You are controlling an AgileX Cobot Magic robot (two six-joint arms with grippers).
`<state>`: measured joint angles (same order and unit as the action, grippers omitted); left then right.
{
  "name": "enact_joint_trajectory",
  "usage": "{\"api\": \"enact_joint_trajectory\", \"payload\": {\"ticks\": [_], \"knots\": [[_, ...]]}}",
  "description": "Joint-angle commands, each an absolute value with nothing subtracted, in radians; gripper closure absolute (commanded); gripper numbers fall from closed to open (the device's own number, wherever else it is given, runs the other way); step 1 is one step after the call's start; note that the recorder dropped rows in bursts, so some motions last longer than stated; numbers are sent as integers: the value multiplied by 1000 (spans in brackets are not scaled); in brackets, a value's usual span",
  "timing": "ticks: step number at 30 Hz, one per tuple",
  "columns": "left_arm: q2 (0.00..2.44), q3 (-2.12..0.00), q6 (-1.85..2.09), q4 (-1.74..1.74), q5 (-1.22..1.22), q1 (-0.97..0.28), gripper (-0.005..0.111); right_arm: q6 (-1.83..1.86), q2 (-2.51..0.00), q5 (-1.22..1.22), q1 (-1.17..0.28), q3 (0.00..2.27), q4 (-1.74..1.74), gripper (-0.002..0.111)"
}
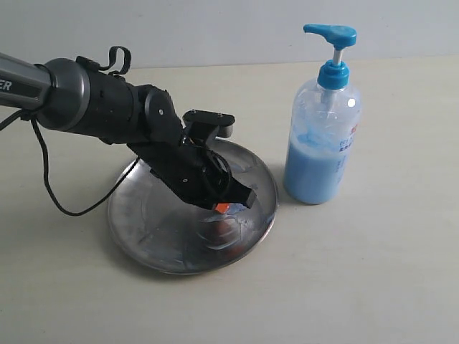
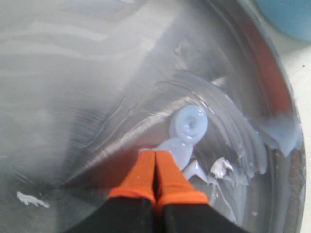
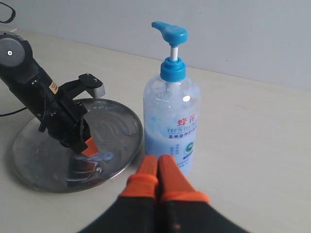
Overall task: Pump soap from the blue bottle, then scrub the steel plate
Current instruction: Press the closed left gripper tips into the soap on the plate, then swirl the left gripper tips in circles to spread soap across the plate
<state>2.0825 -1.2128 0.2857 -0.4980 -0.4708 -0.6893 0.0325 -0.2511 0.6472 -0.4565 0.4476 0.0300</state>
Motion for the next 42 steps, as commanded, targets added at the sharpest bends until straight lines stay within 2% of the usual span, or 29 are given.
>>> {"api": "enact_joint_trajectory", "payload": {"ticks": [1,6,17,22,27,42], "knots": [[2095,-1212,287,-512,-469,-688,107,31,-246,633,-454,442,27,108],[2095,-1212,344,-512,-494,-724,107,31,-246,633,-454,442,27,108],[2128,-1217,344,-523,-359,-740,107,31,-246,633,-454,442,27,108],[2162,-1294,344,-552,-427,-740,107,31,-246,633,-454,442,27,108],[2162,-1386,344,-525,-601,-740,107,31,-246,633,-454,442,27,108],[2162,-1387,294,-318,-809,-712,107,31,-246,637,-454,442,27,108]]}}
